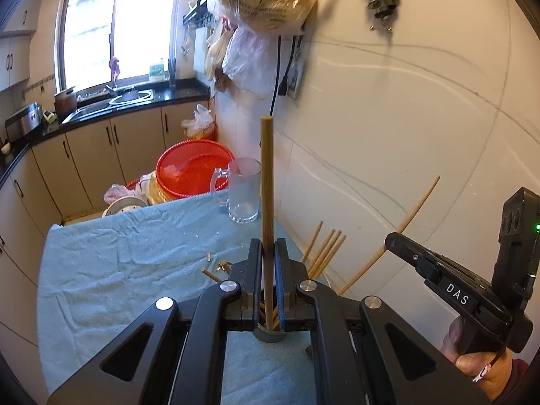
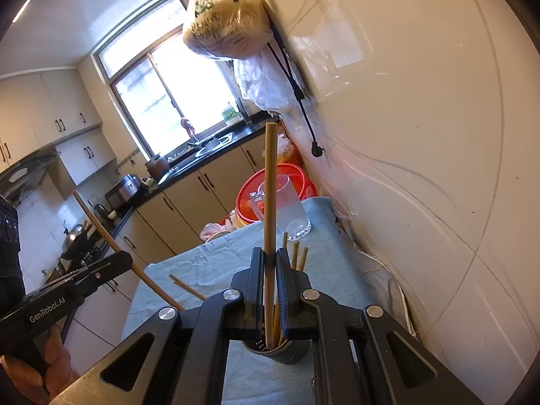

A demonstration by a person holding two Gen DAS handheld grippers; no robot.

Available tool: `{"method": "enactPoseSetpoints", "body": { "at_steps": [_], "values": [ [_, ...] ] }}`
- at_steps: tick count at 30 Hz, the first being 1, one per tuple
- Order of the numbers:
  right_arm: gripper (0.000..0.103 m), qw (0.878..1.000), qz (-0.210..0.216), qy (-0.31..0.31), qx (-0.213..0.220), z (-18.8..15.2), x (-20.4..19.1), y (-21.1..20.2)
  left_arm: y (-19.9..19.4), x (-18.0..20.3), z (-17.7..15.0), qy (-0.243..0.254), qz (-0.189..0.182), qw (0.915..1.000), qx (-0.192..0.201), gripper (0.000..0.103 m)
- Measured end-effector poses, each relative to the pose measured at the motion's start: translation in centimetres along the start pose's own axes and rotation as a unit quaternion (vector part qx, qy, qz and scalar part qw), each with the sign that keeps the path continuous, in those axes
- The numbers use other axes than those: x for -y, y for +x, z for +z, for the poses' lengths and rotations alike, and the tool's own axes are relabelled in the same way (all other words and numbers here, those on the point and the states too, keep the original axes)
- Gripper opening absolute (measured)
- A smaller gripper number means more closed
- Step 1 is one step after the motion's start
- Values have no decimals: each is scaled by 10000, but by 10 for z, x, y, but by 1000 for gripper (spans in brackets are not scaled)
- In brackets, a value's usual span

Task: Organize utensils
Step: 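Carry the left tool's chopstick into the black holder while the right tool inserts its chopstick, then open the left tool over the holder while the right tool opens, releasing both chopsticks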

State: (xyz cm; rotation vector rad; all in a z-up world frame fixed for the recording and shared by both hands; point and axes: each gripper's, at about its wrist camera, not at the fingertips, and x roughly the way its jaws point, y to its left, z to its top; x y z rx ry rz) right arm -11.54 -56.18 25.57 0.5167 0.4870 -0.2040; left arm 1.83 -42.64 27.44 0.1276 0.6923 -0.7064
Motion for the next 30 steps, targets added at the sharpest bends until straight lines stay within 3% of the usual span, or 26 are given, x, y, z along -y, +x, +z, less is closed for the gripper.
{"method": "enactPoseSetpoints", "body": {
  "at_steps": [16,30],
  "values": [
    [8,9984,-195,15,-526,-16,13,58,49,-7,-12,-160,74,9993,-322,7],
    [8,9957,-187,139,-893,-32,17,76,73,-16,-22,-247,63,9982,-549,7]
  ]
}}
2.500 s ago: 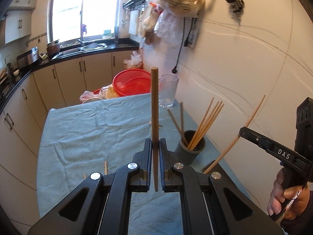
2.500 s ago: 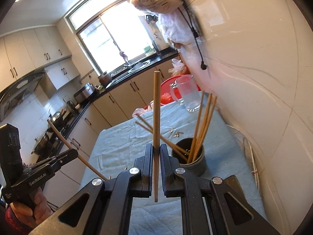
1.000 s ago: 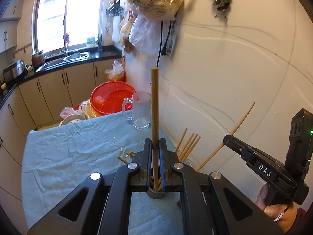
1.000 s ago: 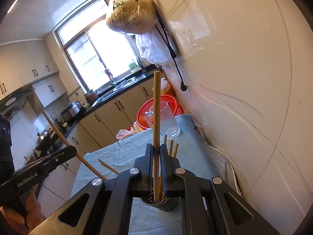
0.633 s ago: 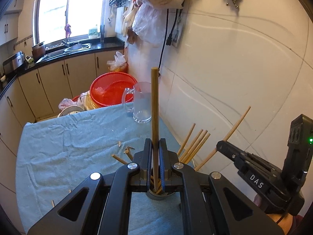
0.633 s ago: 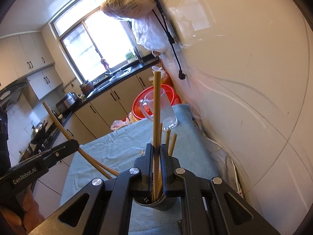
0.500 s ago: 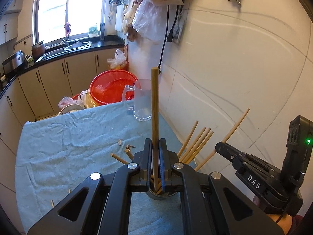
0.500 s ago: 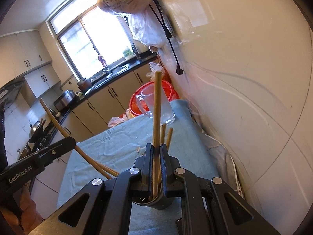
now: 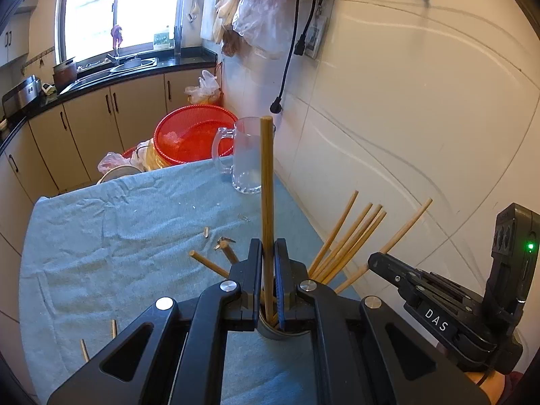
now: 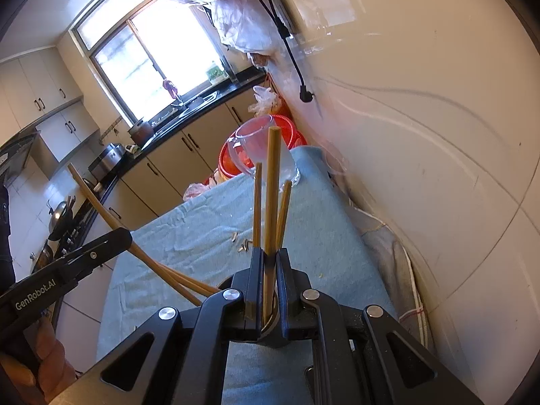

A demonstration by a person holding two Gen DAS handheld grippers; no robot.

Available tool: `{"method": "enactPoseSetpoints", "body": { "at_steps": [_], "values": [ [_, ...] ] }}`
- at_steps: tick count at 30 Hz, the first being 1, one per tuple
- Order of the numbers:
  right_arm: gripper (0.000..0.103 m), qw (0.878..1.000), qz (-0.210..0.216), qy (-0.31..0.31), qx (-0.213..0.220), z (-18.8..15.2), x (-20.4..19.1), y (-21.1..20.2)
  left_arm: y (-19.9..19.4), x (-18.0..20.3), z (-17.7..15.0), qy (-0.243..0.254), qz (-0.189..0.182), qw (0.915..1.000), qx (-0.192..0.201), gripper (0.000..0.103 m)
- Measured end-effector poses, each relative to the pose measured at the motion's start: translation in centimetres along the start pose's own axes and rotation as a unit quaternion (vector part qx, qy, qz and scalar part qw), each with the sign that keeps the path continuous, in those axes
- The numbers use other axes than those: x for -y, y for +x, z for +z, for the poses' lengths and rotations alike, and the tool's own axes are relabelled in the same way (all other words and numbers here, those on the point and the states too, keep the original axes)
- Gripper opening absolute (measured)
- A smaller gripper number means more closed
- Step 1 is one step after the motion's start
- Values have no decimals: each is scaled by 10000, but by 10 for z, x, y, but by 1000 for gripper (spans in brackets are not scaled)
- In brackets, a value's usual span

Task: Organize utensils
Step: 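Open the left tool over the holder while the right tool opens, releasing both chopsticks, then withdraw both open tools and move them over the last two chopsticks on the towel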

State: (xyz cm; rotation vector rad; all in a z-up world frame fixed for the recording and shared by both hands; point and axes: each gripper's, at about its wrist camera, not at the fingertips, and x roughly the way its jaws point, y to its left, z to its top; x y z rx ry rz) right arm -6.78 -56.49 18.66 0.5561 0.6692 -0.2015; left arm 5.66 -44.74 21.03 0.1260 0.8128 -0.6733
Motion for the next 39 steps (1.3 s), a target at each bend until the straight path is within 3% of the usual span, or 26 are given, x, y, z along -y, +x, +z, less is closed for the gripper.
{"method": "enactPoseSetpoints", "body": {
  "at_steps": [15,17,23,26,39],
  "values": [
    [9,10000,57,41,-57,2,6,-1,9,-2,-1,-90,-56,9999,-116,9],
    [14,10000,53,52,-22,4,7,-4,7,-3,1,-117,-55,9999,-93,16],
    [66,9993,-175,75,311,9,9,-24,-12,-6,7,-266,81,9993,242,52],
    [84,9981,-415,91,448,11,10,-33,-23,-9,10,-394,195,9980,451,66],
    [94,9964,-656,121,528,4,9,-52,-56,-22,5,-665,544,9925,874,86]
  ]
}}
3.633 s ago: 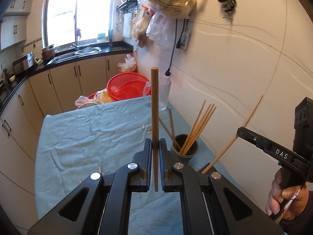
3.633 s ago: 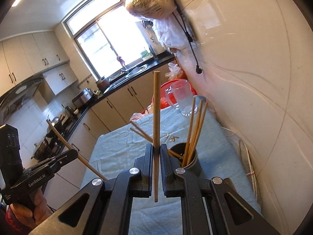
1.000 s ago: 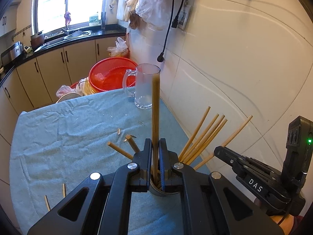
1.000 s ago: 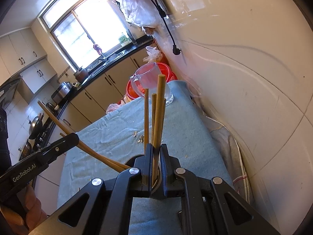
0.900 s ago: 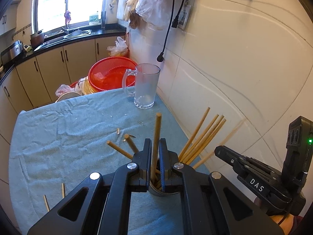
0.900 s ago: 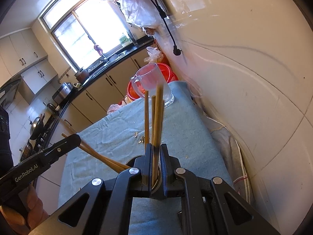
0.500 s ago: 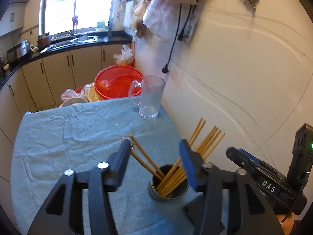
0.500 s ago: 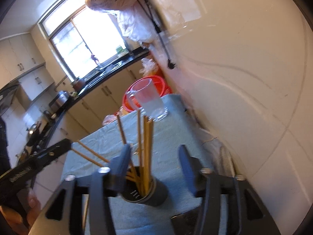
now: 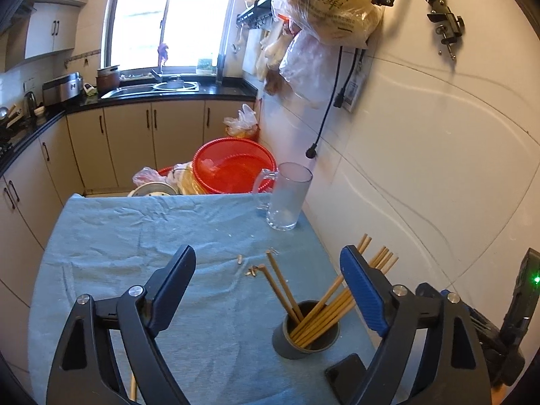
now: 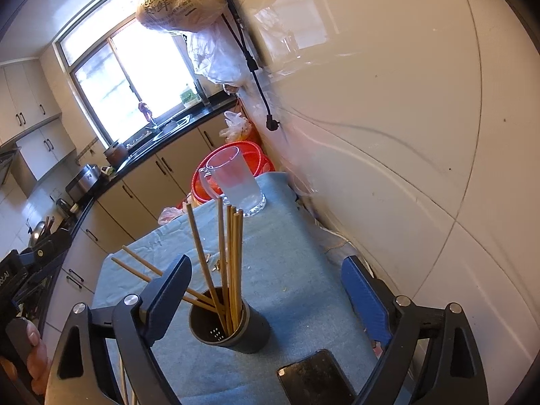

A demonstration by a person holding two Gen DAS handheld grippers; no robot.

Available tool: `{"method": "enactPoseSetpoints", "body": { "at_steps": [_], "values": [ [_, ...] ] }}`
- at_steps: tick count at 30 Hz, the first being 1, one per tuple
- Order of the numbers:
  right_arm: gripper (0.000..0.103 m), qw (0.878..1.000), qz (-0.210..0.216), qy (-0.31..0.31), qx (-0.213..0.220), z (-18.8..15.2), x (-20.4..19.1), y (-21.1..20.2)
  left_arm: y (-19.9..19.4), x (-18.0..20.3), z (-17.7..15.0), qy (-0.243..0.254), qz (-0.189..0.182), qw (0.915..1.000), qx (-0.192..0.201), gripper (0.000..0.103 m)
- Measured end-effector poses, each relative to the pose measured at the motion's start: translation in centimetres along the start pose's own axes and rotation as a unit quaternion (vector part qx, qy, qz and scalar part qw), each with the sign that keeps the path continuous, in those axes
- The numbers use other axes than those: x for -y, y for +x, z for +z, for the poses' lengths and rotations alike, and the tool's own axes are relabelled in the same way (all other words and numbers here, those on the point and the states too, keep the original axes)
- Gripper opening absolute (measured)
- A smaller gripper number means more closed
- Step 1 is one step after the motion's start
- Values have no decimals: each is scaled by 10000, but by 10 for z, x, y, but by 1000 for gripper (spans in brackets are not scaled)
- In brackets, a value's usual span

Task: Organize utensils
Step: 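Withdraw both open tools and move them over the last two chopsticks on the towel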

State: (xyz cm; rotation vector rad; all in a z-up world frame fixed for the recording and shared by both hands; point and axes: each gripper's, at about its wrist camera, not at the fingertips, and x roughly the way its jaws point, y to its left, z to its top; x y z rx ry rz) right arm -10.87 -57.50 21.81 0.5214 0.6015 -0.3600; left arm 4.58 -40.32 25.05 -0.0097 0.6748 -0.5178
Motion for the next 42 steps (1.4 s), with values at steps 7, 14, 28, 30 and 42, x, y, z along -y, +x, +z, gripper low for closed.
{"method": "enactPoseSetpoints", "body": {
  "at_steps": [7,14,28,30,42],
  "values": [
    [95,9999,72,-49,-67,-8,-7,-8,-10,-18,-10,-122,137,9998,-16,87],
    [95,9993,232,-164,-244,-23,-22,-11,-23,-56,-30,-452,335,9983,-124,87],
    [95,9842,867,-1005,-1171,-84,-120,36,-58,-182,-95,-1430,1239,9806,-513,87],
    [95,9800,980,-1114,-1329,-95,-138,46,-63,-199,-104,-1531,1357,9771,-580,87],
    [94,9511,1213,-1708,-2268,-162,-226,118,-82,-286,-159,-2071,1723,9576,-1023,87]
  ]
}}
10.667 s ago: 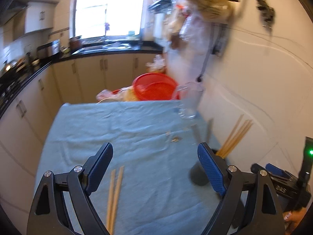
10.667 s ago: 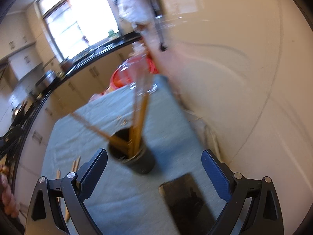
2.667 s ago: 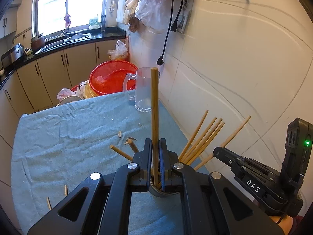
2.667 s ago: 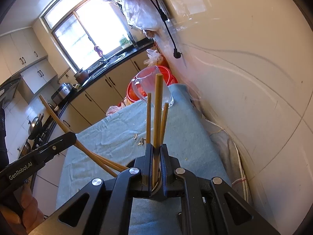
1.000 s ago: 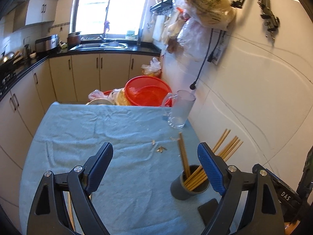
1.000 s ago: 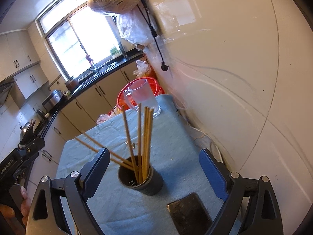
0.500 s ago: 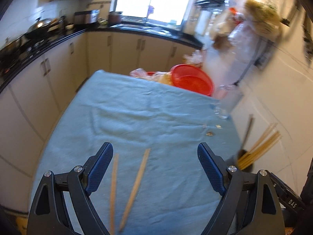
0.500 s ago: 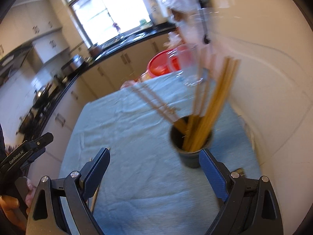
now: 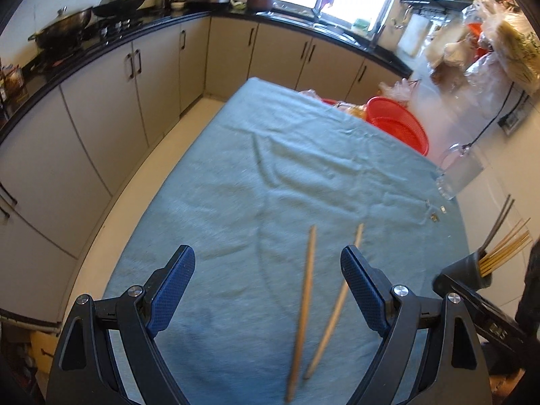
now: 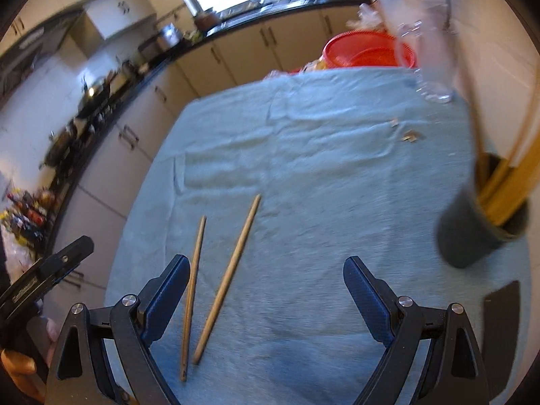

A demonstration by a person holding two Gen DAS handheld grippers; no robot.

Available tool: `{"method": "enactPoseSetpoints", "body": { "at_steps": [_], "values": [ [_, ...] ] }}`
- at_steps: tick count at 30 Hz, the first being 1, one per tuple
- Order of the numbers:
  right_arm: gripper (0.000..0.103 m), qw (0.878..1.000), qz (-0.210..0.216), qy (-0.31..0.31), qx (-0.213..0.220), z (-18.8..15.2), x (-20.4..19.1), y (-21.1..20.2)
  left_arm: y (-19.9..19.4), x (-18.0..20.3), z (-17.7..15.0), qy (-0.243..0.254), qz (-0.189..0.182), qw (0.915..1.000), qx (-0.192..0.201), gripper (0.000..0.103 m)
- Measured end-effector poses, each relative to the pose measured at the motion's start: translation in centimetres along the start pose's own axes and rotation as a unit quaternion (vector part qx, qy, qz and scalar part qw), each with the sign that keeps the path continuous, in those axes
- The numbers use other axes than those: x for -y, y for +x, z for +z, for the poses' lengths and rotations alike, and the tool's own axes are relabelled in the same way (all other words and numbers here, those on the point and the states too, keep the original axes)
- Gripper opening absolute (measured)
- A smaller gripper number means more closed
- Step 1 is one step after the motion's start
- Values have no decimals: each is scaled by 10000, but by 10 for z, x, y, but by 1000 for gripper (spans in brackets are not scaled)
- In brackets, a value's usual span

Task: Organize utensils
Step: 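Withdraw both open tools and move them over the last two chopsticks on the towel, then close the left tool on one chopstick while the right tool closes on the other, then lift the left tool's chopstick upright while the right tool lifts its chopstick upright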

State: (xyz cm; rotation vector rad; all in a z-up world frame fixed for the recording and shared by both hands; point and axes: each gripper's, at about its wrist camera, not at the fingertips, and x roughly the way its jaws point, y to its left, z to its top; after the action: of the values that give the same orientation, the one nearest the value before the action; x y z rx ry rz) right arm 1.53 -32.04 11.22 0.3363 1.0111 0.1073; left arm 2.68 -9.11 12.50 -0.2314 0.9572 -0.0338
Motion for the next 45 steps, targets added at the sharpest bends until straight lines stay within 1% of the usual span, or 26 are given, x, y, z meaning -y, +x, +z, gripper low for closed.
{"method": "enactPoseSetpoints", "body": {
  "at_steps": [3,5,7,9,10,11,12,13,14,15,16,17,18,19,20,21,25,26,29,32,35,38,40,42,43,45],
  "values": [
    [90,9997,-69,-140,-203,0,-17,27,8,-15,-6,10,52,9999,-132,87],
    [85,9991,-97,-208,-348,1,-29,47,13,-25,-11,41,104,9997,-211,87],
    [70,9984,-110,-223,-503,0,-38,65,16,-32,-14,70,143,9995,-258,87],
    [63,9975,-198,-236,-633,0,-46,79,20,-39,-15,111,161,9993,-305,87],
    [56,9968,-245,-224,-721,-1,-48,87,22,-43,-16,129,162,9992,-328,87],
    [50,9964,-265,-184,-779,-2,-50,94,23,-46,-16,140,164,9992,-347,87],
    [48,9960,-291,-147,-832,-2,-52,100,25,-48,-16,163,166,9991,-367,87],
    [43,9952,-358,-123,-901,-2,-53,108,26,-49,-16,192,160,9990,-383,87],
    [38,9947,-397,-119,-946,-2,-53,112,28,-51,-16,243,146,9988,-405,87],
    [37,9942,-427,-119,-982,-2,-54,116,30,-51,-16,318,130,9985,-433,87],
    [31,9937,-453,-124,-1017,-2,-55,120,31,-50,-16,380,112,9982,-450,86],
    [27,9932,-481,-148,-1054,-2,-56,123,33,-50,-16,434,88,9979,-471,84],
    [22,9922,-544,-183,-1104,-2,-57,127,35,-48,-15,491,52,9975,-502,79],
    [19,9926,-577,-201,-1051,-1,-58,127,38,-45,-15,568,-11,9968,-564,76],
    [11,9923,-598,-216,-1064,0,-58,128,40,-43,-14,613,-56,9963,-605,73],
    [11,9920,-641,-243,-1063,0,-58,128,43,-39,-14,673,-109,9956,-643,70],
    [8,9916,-706,-176,-1065,2,-47,124,52,-24,-12,857,-266,9931,-759,69],
    [7,9917,-730,-146,-1052,2,-42,122,54,-18,-12,912,-328,9922,-786,67],
    [7,9921,-747,21,-1010,2,-27,114,64,1,-12,1111,-460,9885,-922,62],
    [7,9927,-710,124,-966,2,-16,104,81,23,-15,1307,-587,9828,-1167,59],
    [7,9934,-683,178,-905,1,-8,94,99,39,-18,1358,-670,9774,-1478,42],
    [7,9938,-672,179,-864,-1,-3,85,113,51,-20,1427,-571,9747,-1621,41],
    [7,9941,-639,193,-850,-2,1,82,122,58,-22,1460,-555,9727,-1716,38],
    [7,9943,-633,195,-834,-2,3,76,128,62,-23,1481,-434,9719,-1779,27],
    [8,9944,-622,200,-825,-2,5,75,132,65,-24,1489,-408,9712,-1815,27],
    [8,9947,-604,202,-809,-2,7,72,134,70,-22,1539,-329,9720,-1744,24]
  ]
}}
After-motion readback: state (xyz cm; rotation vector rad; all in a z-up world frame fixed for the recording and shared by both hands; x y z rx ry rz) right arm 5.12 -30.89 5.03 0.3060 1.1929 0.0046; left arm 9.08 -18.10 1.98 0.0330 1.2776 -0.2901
